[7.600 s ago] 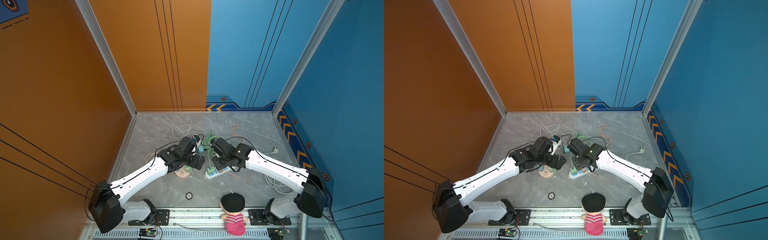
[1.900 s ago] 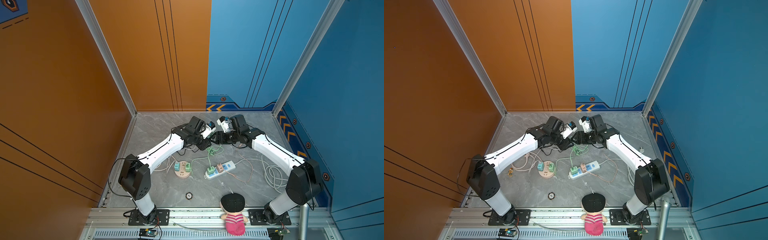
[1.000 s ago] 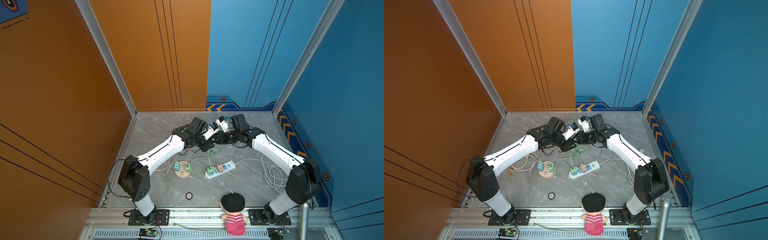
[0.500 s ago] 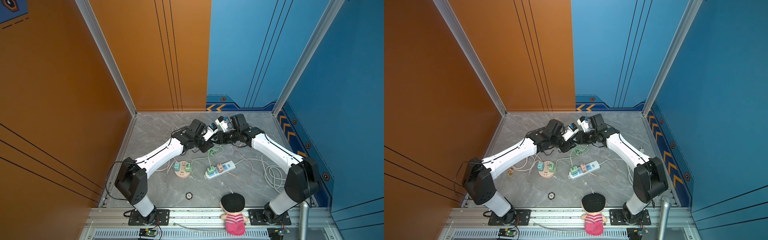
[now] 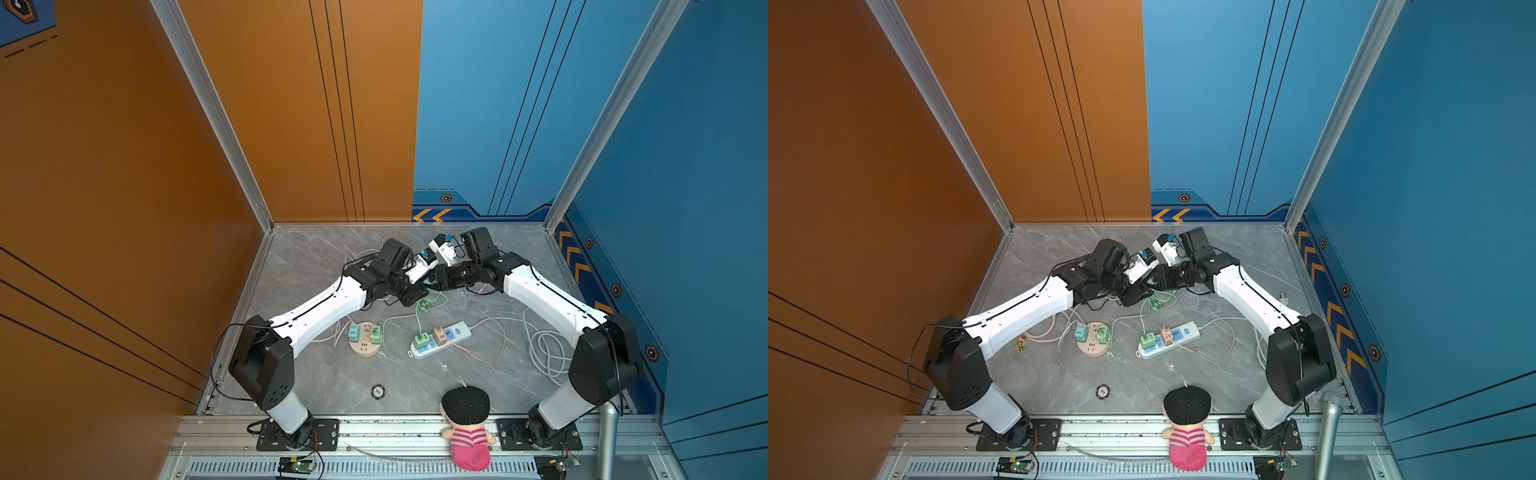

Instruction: Insert the plug

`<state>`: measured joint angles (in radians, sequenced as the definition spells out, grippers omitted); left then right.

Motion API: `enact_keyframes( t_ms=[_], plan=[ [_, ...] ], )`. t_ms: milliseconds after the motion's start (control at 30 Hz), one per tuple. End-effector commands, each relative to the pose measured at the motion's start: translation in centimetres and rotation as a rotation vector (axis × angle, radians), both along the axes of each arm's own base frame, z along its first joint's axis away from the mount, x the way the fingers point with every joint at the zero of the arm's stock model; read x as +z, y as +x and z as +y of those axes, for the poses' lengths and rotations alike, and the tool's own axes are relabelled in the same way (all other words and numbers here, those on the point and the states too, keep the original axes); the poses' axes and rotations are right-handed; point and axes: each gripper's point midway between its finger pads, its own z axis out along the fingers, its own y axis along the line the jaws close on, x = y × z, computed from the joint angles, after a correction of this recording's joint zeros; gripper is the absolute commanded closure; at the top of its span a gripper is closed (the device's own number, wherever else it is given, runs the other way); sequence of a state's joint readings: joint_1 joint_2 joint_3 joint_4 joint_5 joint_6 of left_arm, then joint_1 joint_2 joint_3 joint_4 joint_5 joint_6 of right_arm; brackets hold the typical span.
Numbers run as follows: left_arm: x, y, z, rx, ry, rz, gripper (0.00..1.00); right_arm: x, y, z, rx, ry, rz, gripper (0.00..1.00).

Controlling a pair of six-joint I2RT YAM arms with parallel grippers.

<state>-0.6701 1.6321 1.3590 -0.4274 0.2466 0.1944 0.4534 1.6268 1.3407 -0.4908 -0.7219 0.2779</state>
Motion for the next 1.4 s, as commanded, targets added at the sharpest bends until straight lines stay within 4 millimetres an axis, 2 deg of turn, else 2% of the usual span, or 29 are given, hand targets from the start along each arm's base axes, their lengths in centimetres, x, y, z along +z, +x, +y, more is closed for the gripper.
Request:
enact_keyframes(
  t_ms=[0,300,367,433,500,600,633,900,1000,1200,1267,1300,1367],
  plan=[
    [4.3,1.1,-1.0,-0.017,-0.101,-0.116,0.82,-2.3,-3.6,0.9,0.114,-0.039,0.124,0.74],
    [4.8,1.3,-0.8,0.0,-0.099,-0.129,0.77,-2.8,-3.4,0.6,0.103,-0.05,0.132,0.96],
    [5.0,1.4,-0.6,0.011,-0.097,-0.139,0.74,-2.9,-3.3,0.4,0.094,-0.055,0.135,0.98],
    [5.3,1.6,-0.4,0.029,-0.096,-0.154,0.67,-3.0,-3.0,-0.1,0.073,-0.065,0.131,1.0],
    [5.7,1.8,-0.1,0.047,-0.098,-0.167,0.49,-3.0,-2.5,-0.7,0.05,-0.065,0.131,1.0],
    [6.1,1.7,0.5,0.061,-0.101,-0.176,0.27,-2.7,-1.7,-1.6,0.017,-0.065,0.124,1.0],
    [6.3,1.6,0.6,0.063,-0.102,-0.18,0.24,-2.6,-1.4,-1.9,0.007,-0.069,0.116,1.0],
    [7.1,0.0,3.5,0.12,-0.123,-0.166,0.18,-1.3,-0.1,-4.5,-0.004,-0.094,-0.016,1.0],
    [6.1,-1.4,4.5,0.142,-0.114,-0.049,0.18,-0.6,0.8,-5.8,-0.02,-0.108,-0.064,1.0],
    [2.7,-6.6,5.5,0.135,-0.078,0.138,0.15,1.2,2.8,-8.4,-0.089,-0.099,-0.119,1.0],
    [1.9,-8.3,5.4,0.127,-0.072,0.165,0.15,1.9,2.9,-8.5,-0.084,-0.072,-0.121,1.0],
    [1.4,-8.9,5.4,0.125,-0.071,0.179,0.1,2.1,2.7,-8.4,-0.074,-0.065,-0.118,1.0],
    [0.0,-10.4,5.2,0.119,-0.046,0.22,0.09,2.6,2.2,-8.4,-0.047,-0.065,-0.126,1.0]
  ],
)
